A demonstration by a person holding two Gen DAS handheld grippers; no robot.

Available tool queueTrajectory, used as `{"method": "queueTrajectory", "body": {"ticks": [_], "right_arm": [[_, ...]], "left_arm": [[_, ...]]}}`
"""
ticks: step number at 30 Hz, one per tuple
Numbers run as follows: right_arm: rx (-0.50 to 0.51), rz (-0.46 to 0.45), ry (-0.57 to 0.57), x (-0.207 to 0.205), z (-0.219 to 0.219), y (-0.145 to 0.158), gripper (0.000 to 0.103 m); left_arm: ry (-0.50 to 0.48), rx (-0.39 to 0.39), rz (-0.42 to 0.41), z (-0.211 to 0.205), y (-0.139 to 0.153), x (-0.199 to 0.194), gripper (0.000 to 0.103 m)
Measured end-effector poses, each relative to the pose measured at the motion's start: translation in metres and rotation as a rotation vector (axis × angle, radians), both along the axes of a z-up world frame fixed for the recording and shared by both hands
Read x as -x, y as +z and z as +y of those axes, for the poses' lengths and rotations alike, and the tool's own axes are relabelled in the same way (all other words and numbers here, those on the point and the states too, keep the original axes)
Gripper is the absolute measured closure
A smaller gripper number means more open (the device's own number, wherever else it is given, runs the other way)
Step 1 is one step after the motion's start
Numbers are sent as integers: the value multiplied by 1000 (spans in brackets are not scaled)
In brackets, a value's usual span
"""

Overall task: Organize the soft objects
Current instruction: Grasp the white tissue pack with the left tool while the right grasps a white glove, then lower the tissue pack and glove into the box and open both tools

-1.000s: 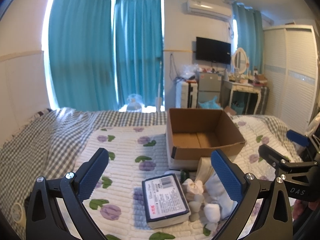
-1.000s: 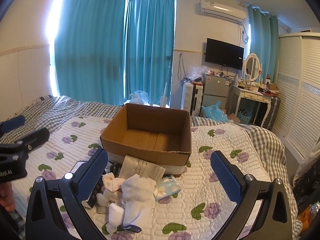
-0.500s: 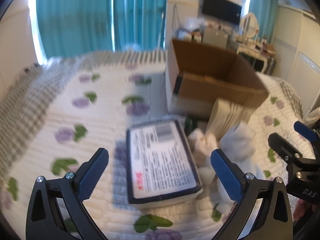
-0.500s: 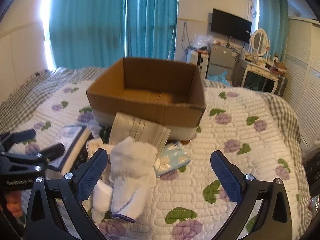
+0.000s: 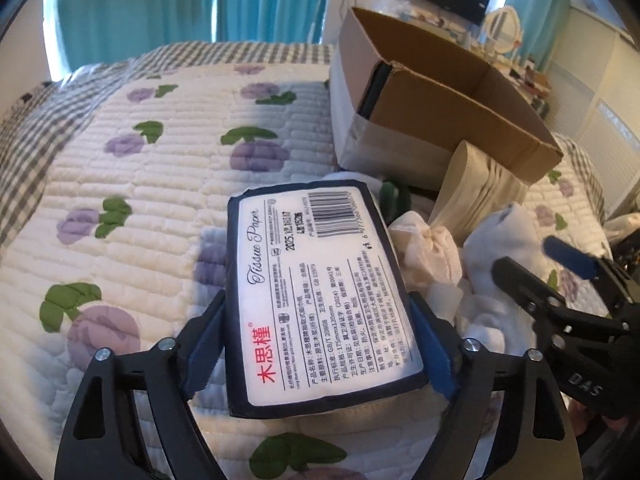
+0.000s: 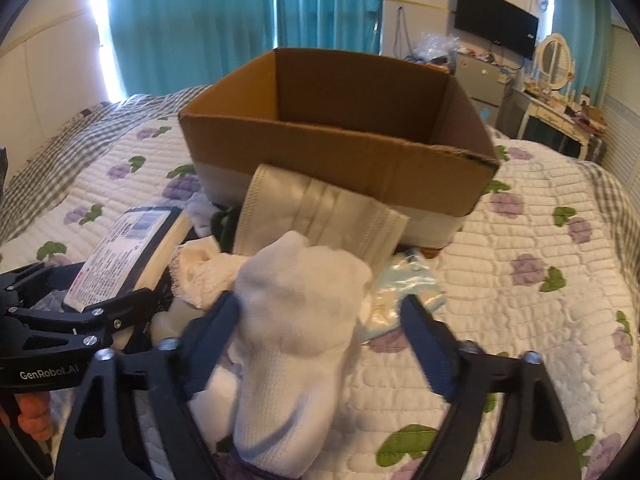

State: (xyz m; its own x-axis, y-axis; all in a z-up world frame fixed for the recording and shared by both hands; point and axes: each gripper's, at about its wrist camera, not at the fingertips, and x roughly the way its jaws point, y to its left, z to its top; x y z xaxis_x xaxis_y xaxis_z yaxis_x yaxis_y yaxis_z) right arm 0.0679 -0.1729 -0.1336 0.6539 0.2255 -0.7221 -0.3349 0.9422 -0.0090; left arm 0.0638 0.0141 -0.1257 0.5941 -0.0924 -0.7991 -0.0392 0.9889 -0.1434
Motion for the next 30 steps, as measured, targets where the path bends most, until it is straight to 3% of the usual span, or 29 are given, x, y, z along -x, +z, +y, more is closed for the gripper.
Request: {"method": "queueTrajectory", "body": {"ticks": [2,5,13,20,26,30], "right_arm": [[-23,15,31,1,1,-1,52],[-24,5,41,9,1,5,67],[-95,-88,45,36,-20,65,70],[-137,-198,67,45,-35,136,70],[-149,-276,52,18,-44,187,70],[-131,-304,30,-25,-44,200,70]], "left_arm": [[-6,-1,-10,1,2,1,28],[-5,-14,-32,1,10,5,31],[-8,-76,-104,-7,53,32,32],[-32,-101,-233,-20,120,44,32],[-73,-143,-353,-42,169,12,32],[-93,-175,-381,-52,173,-30,32]]}}
